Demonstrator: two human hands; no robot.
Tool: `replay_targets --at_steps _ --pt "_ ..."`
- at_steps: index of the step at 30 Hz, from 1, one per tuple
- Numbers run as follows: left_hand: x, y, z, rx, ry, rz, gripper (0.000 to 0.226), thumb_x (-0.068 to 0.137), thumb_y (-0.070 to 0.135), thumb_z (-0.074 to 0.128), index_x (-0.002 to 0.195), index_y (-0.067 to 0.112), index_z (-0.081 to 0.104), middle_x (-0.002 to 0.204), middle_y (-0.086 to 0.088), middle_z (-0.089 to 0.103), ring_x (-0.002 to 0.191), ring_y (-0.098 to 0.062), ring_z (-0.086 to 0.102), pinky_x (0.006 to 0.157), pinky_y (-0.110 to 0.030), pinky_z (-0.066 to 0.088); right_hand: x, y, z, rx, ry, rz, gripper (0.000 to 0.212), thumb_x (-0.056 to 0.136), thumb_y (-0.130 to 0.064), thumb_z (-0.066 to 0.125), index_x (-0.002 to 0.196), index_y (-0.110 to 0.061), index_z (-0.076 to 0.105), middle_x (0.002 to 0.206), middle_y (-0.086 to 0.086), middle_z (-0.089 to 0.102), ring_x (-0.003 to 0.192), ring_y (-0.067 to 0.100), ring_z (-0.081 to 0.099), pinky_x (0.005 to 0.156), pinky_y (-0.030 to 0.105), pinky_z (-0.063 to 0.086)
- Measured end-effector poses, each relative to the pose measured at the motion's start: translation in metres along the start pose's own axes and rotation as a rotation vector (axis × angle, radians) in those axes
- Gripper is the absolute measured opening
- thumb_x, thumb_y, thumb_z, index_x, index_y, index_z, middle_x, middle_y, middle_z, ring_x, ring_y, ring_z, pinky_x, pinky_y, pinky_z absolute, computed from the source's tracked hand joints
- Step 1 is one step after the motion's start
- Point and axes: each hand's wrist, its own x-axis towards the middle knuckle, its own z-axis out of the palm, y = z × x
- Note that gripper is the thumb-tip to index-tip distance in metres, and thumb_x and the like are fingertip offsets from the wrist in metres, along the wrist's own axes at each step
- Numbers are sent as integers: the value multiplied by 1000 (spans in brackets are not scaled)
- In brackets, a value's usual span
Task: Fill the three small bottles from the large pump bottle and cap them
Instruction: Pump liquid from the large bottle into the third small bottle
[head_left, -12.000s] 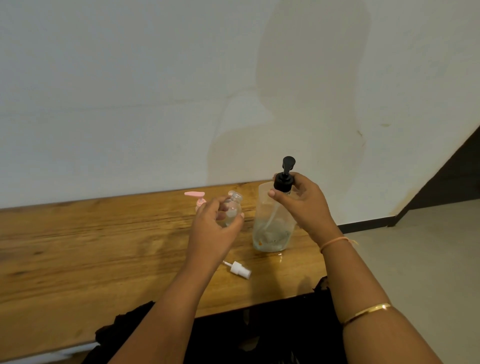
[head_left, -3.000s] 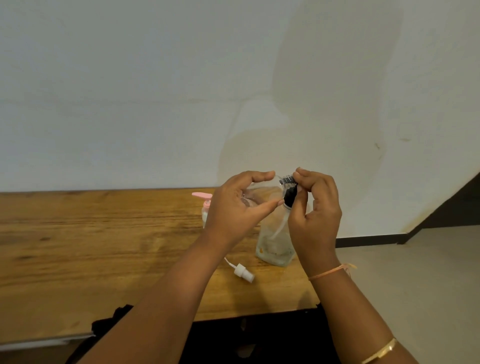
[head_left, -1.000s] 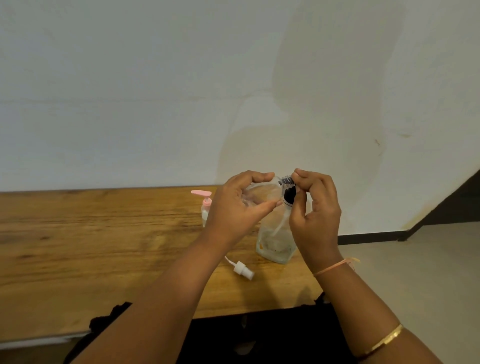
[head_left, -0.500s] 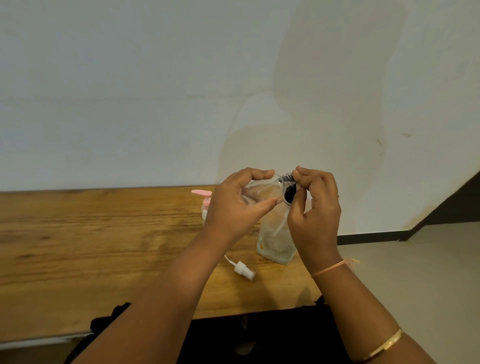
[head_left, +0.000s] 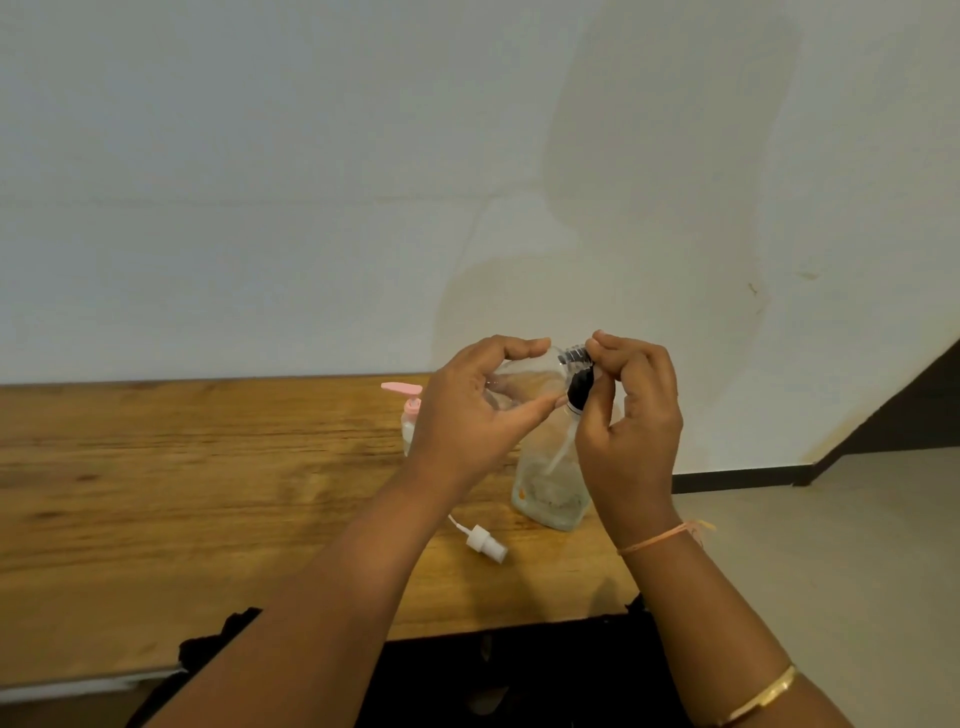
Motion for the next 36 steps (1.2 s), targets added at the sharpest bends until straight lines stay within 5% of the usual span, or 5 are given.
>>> replay_targets --at_steps 5,8,15,22,36 --pt "0 -5 3 -20 -11 -43 39 69 21 82 97 40 62 108 19 65 100 2 61 84 -22 53 -5 9 3 -10 -19 -18 22 83 10 50 99 2 62 103 10 56 102 18 55 87 30 49" --pt "-1 -3 3 -7 -7 -38 40 69 22 82 97 40 61 108 20 65 89 5 63 79 -18 53 -3 5 3 -4 -4 -8 22 82 9 49 97 2 62 102 9 57 100 17 55 86 33 51" --pt "-1 6 -1 42 2 40 43 69 24 82 100 43 59 111 16 65 71 1 65 72 -17 54 1 -7 -1 11 29 27 23 82 10 47 96 1 63 102 4 54 99 24 58 87 13 45" --pt "-2 -1 2 39 -17 -8 41 69 25 82 97 44 58 107 22 63 87 3 63 75 -13 52 -5 9 3 19 -12 -10 23 86 0 43 100 1 61 105 4 54 103 17 54 89 26 48" --pt "0 4 2 82 -2 34 43 70 27 81 100 46 57 108 21 63 82 1 63 75 -9 48 1 1 -1 8 8 24 22 82 9 48 96 1 62 102 5 55 99 22 57 88 12 44"
